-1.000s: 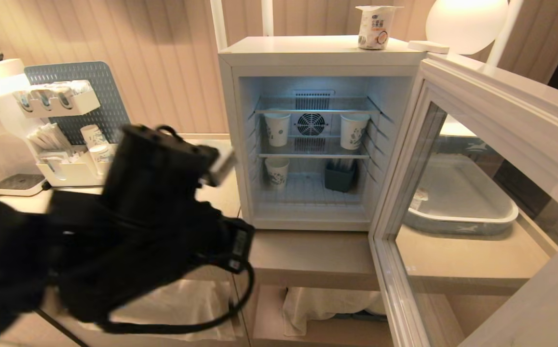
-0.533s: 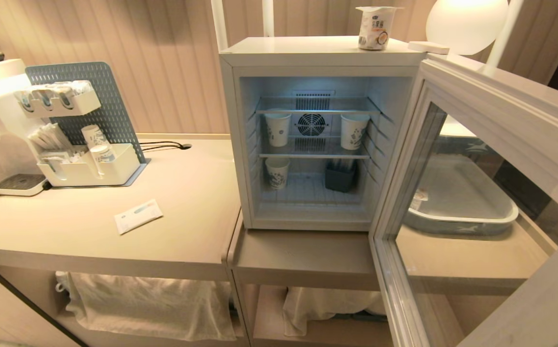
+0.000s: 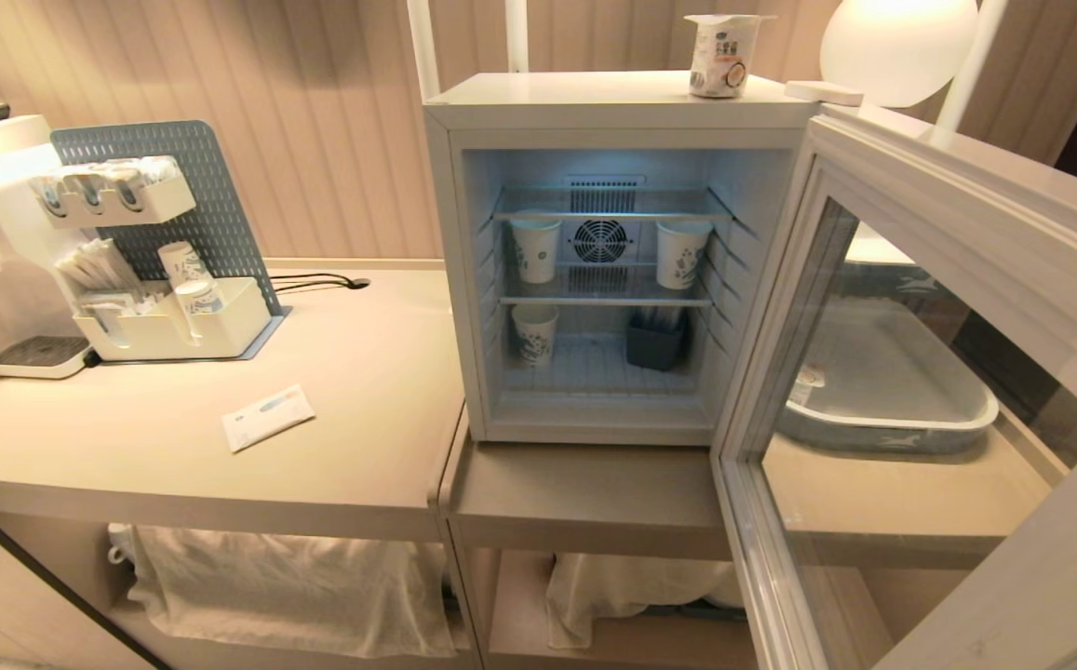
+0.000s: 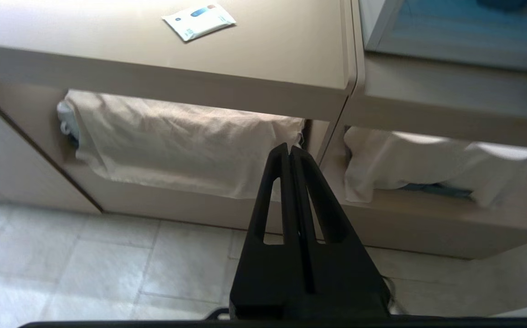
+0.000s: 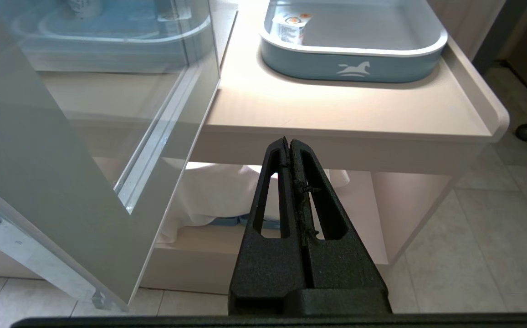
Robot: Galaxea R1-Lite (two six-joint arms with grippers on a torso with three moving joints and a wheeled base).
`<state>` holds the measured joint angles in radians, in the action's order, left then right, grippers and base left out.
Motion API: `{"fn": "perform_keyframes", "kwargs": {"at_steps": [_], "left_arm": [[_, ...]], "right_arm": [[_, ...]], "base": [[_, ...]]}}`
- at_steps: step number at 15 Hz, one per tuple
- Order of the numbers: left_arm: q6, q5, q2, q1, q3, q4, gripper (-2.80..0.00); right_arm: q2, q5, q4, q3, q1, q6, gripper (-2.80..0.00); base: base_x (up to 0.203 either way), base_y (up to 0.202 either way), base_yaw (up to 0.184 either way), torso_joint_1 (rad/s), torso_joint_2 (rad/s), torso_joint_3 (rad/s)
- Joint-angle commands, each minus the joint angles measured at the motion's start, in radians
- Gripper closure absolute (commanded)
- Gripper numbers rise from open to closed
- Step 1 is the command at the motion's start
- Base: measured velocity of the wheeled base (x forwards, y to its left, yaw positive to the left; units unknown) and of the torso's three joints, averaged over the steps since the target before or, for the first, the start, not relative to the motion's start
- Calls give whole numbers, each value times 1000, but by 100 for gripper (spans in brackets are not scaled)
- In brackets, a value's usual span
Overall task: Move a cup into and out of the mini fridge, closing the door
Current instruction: Put the yoghurt in the freezer
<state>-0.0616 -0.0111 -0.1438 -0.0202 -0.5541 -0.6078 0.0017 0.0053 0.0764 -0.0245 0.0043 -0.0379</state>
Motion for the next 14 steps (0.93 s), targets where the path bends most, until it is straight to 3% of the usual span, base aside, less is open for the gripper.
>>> {"fn": "perform_keyframes", "kwargs": {"at_steps": [1, 3, 4, 7, 10, 14], "left_arm": [[29, -4, 108, 10, 208, 195, 0], [53, -9, 125, 16, 468, 557, 0], [60, -9, 131, 18, 537, 645, 0], [144, -9, 145, 23, 549, 580, 0], [126, -6, 145, 23, 547, 578, 0], [80, 11, 145, 23, 546, 580, 0]], "right_arm": [[0, 1, -1, 0, 0, 0, 0], [0, 1, 0, 0, 0, 0, 0], [0, 1, 0, 0, 0, -2, 0], [0, 1, 2, -2, 0, -2, 0], [0, 1, 2, 0, 0, 0, 0], [0, 1, 3, -2, 0, -1, 0]], "base": [[0, 0, 0, 0, 0, 0], [0, 0, 0, 0, 0, 0], [0, 0, 0, 0, 0, 0], [0, 0, 0, 0, 0, 0], [0, 0, 0, 0, 0, 0], [-172, 0, 1, 6, 4, 2]]}}
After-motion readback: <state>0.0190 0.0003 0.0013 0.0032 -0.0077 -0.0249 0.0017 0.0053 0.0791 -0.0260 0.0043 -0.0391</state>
